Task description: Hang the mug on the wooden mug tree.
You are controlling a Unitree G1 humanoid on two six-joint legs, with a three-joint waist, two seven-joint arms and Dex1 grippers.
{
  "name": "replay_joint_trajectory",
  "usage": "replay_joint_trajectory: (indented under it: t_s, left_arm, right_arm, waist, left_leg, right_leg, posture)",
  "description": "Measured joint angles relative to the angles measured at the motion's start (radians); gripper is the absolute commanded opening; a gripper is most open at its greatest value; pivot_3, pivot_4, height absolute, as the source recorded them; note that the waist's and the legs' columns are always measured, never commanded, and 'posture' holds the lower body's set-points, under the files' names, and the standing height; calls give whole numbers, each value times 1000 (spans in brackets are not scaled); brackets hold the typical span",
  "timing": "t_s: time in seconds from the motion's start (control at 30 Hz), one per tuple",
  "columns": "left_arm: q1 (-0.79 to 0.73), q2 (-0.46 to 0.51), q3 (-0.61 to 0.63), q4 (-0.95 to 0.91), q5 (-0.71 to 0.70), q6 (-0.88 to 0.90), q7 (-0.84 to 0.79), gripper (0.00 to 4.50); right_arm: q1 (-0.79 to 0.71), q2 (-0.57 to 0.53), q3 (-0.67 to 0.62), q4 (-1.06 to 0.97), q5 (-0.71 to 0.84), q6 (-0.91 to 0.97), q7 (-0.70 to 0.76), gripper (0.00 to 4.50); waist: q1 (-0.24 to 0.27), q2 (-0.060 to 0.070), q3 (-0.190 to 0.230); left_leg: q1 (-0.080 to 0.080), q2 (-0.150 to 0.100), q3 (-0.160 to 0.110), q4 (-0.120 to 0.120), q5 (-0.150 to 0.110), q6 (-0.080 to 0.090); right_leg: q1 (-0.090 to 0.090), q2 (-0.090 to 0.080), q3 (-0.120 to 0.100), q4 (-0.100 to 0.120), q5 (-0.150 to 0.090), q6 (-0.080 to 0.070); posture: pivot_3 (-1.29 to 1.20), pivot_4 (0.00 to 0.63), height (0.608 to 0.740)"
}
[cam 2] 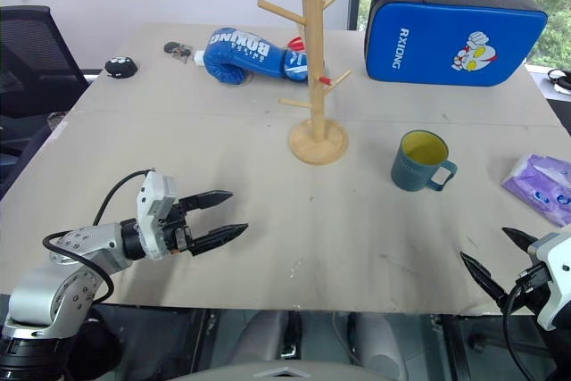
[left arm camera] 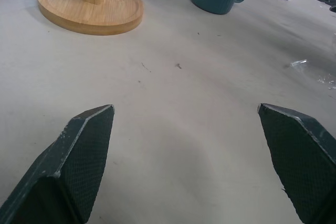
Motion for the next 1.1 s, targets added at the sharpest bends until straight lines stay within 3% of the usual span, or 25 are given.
replay_joint_trajectory:
  t_s: [0.1, 0.23, 0.47, 0.5, 0.57, 0.77, 1.1]
  left_arm:
    - [-30, -1, -5, 1, -18, 14, -2, 4500]
    - [-131, 13, -11, -62, -121, 42, -70, 4500]
    - [-156, 52, -14, -117, -180, 57, -153, 4500]
    - [-167, 53, -14, -121, -185, 62, -154, 4500]
    - [-173, 55, -14, -127, -191, 68, -152, 4500]
    - [-184, 55, -28, -144, -196, 71, -132, 4500]
    - [-172, 55, -30, -173, -195, 70, -78, 4500]
  right_arm:
    - [-31, 18, 14, -20, -1, 30, -55, 4442]
    - [-163, 116, 160, -160, -49, 155, -295, 4442]
    - [-313, 259, 292, -173, -129, 290, -547, 4442]
    - [-339, 277, 312, -163, -151, 294, -582, 4209]
    - [-369, 295, 341, -137, -186, 295, -618, 3701]
    - [-469, 342, 428, 0, -283, 278, -693, 3701]
    - [-588, 364, 438, 100, -334, 263, -719, 3701]
  waist:
    - [1, -1, 0]
    - [-4, 0, 0]
    - [-2, 0, 0]
    - [-3, 0, 0]
    - [-2, 0, 0]
    - [-5, 0, 0]
    - [-12, 0, 0]
  left_leg:
    - [0, 0, -1, 0, 0, 0]
    - [0, 1, 0, -1, 1, -2]
    - [0, -1, 2, -5, 1, -2]
    - [0, -1, 2, -5, 1, -2]
    - [0, -1, 2, -5, 1, -2]
    - [1, -1, 3, -5, 1, -2]
    - [1, -1, 3, -5, 2, -3]
  right_leg:
    - [0, 0, 0, 0, 0, 0]
    - [-1, -1, -1, 1, 1, -1]
    - [-2, 4, -3, -1, 0, -1]
    - [-2, 4, -3, -1, 0, -1]
    - [-2, 5, -3, -1, 0, -1]
    - [-2, 6, -2, 0, 0, -1]
    - [-2, 7, -2, 0, 0, -1]
  posture:
    - [0, 150, 740]
    - [0, 150, 740]
    - [0, 150, 740]
    - [0, 150, 740]
    - [0, 150, 740]
    - [0, 150, 740]
    - [0, 150, 740]
